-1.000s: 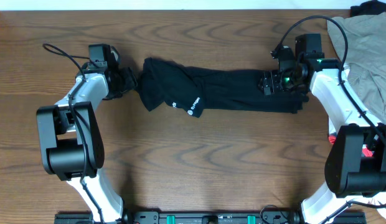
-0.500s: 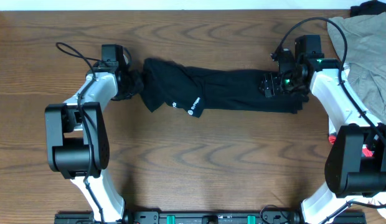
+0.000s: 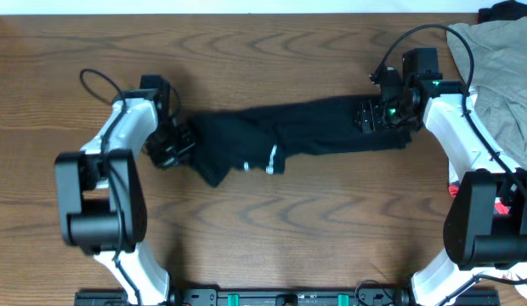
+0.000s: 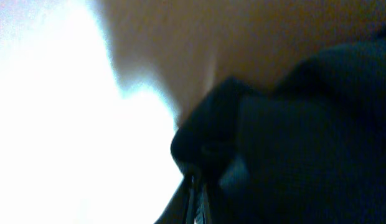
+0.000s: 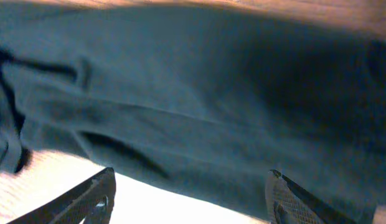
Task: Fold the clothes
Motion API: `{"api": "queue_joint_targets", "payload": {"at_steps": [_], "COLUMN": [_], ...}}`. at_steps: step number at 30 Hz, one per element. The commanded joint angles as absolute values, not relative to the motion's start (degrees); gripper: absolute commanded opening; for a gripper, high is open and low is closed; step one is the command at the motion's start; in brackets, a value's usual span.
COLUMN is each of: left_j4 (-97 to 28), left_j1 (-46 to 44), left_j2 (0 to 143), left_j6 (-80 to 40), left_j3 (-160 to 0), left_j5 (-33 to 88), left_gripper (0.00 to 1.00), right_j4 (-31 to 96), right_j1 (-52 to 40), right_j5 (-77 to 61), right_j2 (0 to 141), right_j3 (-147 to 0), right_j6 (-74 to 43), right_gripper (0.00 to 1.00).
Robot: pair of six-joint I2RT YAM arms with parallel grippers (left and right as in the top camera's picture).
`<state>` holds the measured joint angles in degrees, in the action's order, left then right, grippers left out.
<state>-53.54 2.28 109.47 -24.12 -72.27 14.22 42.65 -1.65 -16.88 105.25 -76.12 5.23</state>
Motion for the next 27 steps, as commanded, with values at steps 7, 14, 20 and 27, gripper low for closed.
{"api": "queue_joint_targets", "payload": {"at_steps": [7,14,20,27], "left_j4": [-58.3,-58.9,-59.1,-57.3], "left_j1": [4.1,3.9,3.8,3.8], "left_j2": [94.6,95.1,95.1,95.1], "left_j6": [-25.8,-25.8,-25.8,-25.8], "left_j3": [-72.2,-71.2,-67.9,-63.0], "left_j5": [12.6,12.6,12.6,12.6], "left_gripper": [0.06,0.06,0.06,0.06], "right_j4": [44.4,50.2,44.7,40.5], "right_j1": [-2.4,-11.4,-23.2,-33.9], "right_j5": [-24.0,-31.5,-18.5,-13.6], "right_j2": [104.8,104.8,104.8,105.1], "right_j3": [-76.9,-76.9,-76.9,-76.9], "right_j6": [10.4,24.1,24.6,32.5], "right_gripper": [0.75,0.78,0.91,0.94]}}
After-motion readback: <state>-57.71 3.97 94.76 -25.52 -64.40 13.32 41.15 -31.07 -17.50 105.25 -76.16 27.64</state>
